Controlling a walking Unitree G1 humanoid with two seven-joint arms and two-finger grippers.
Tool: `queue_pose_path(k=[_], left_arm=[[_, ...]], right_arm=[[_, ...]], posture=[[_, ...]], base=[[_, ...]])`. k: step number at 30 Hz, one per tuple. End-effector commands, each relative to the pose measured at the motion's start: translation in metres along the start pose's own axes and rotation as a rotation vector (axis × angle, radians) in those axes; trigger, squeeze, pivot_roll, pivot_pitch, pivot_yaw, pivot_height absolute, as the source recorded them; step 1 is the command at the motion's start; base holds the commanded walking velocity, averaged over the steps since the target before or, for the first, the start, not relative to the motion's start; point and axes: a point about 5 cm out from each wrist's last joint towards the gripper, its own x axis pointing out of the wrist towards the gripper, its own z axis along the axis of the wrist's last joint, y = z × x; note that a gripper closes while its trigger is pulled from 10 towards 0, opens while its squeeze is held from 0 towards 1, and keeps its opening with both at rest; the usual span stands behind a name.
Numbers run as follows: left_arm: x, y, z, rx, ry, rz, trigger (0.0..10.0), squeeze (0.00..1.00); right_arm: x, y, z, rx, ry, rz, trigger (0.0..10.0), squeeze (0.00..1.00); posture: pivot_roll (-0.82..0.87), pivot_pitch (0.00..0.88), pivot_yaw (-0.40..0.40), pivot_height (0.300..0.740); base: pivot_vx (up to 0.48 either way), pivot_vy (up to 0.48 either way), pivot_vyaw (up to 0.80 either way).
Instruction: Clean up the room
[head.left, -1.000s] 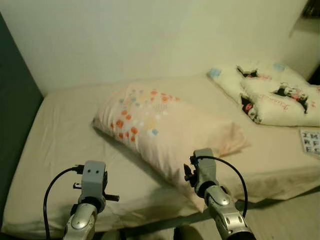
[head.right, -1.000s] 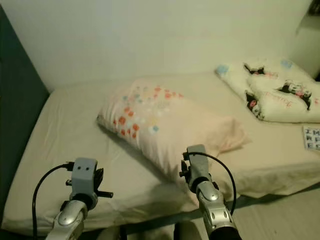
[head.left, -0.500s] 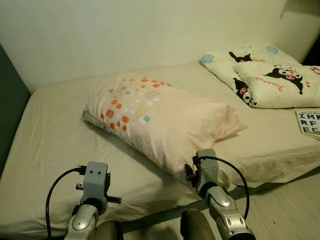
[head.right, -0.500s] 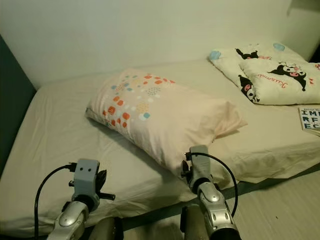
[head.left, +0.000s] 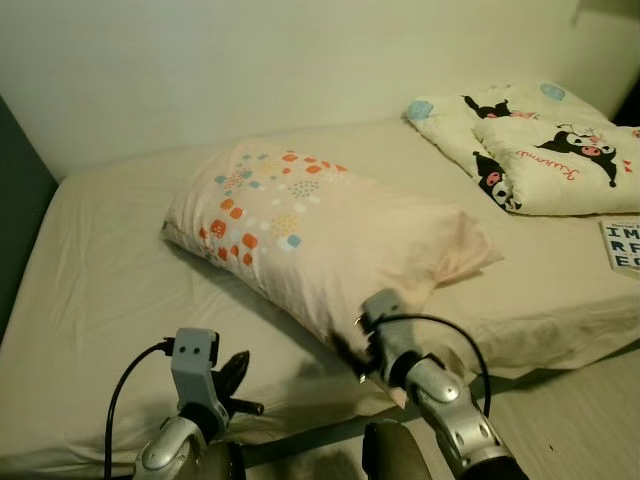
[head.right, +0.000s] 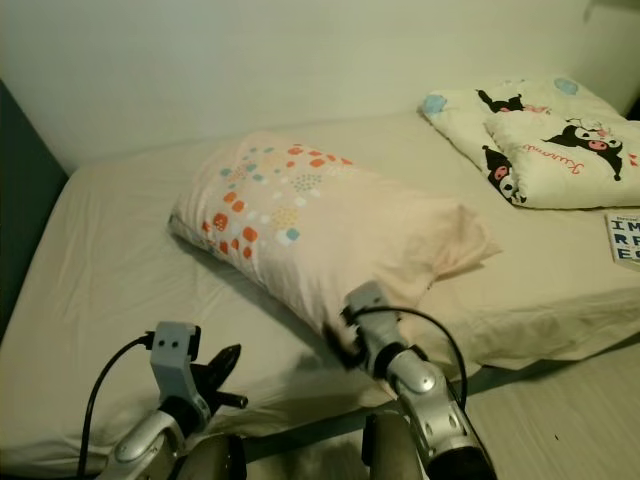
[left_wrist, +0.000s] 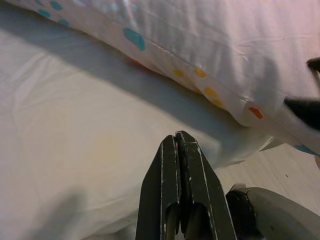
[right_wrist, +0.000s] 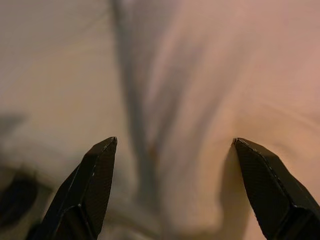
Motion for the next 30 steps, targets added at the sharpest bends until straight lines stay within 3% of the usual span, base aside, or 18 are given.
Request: queue_pose_path(k=[1, 9, 13, 17, 18, 19, 21, 22, 28, 30], left_arm=[[-0.004, 0.0, -0.002, -0.022, 0.023, -0.025, 10.0, 0.0], [-0.008, -0.011, 0.001, -0.119, 0.008, -0.131, 10.0, 0.0], [-0.009, -0.015, 0.003, -0.115, 0.001, -0.17, 10.0, 0.0], [-0.008, -0.023, 0.007, -0.085, -0.009, -0.23, 10.0, 0.0], [-0.007, -0.024, 0.008, -0.083, -0.013, -0.232, 10.0, 0.0], [-0.006, -0.024, 0.009, -0.082, -0.015, -0.231, 10.0, 0.0], [-0.006, -0.024, 0.009, -0.082, -0.015, -0.231, 10.0, 0.0], [-0.006, -0.024, 0.009, -0.082, -0.016, -0.23, 10.0, 0.0], [-0.006, -0.025, 0.011, -0.071, -0.019, -0.234, 10.0, 0.0], [-0.008, -0.024, 0.014, -0.07, -0.03, -0.224, 10.0, 0.0]], right_arm=[[-0.003, 0.0, -0.005, -0.056, 0.061, 0.035, 10.0, 1.0], [-0.01, -0.033, -0.007, -0.29, 0.296, 0.032, 10.0, 1.0], [-0.009, -0.036, -0.009, -0.336, 0.34, 0.023, 10.0, 1.0], [0.003, -0.045, -0.022, -0.431, 0.4, -0.098, 10.0, 1.0], [0.008, -0.043, -0.024, -0.419, 0.39, -0.114, 10.0, 0.93], [0.012, -0.041, -0.026, -0.4, 0.383, -0.112, 10.0, 0.15], [0.012, -0.041, -0.026, -0.4, 0.383, -0.112, 10.0, 0.15], [0.015, -0.038, -0.028, -0.383, 0.38, -0.1, 10.0, 0.0], [0.02, -0.035, -0.029, -0.388, 0.381, -0.104, 10.0, 0.0], [0.023, -0.038, -0.024, -0.379, 0.366, -0.137, 0.8, 0.0]], posture=[[-0.03, 0.108, -0.012, 0.606], [-0.04, 0.111, -0.018, 0.606], [-0.05, 0.116, -0.019, 0.606], [-0.04, 0.125, -0.02, 0.606], [-0.05, 0.131, -0.019, 0.606], [-0.04, 0.134, -0.018, 0.606], [-0.04, 0.134, -0.018, 0.606], [-0.04, 0.138, -0.02, 0.606], [-0.02, 0.148, -0.034, 0.606], [-0.01, 0.149, -0.041, 0.606]], base=[[0.0, 0.0, 0.0], [0.0, 0.0, 0.0], [0.0, 0.0, 0.0], [0.0, 0.0, 0.0], [0.0, 0.0, 0.0], [0.0, 0.0, 0.0], [0.0, 0.0, 0.0], [0.0, 0.0, 0.0], [0.0, 0.0, 0.0], [0.0, 0.0, 0.0]])
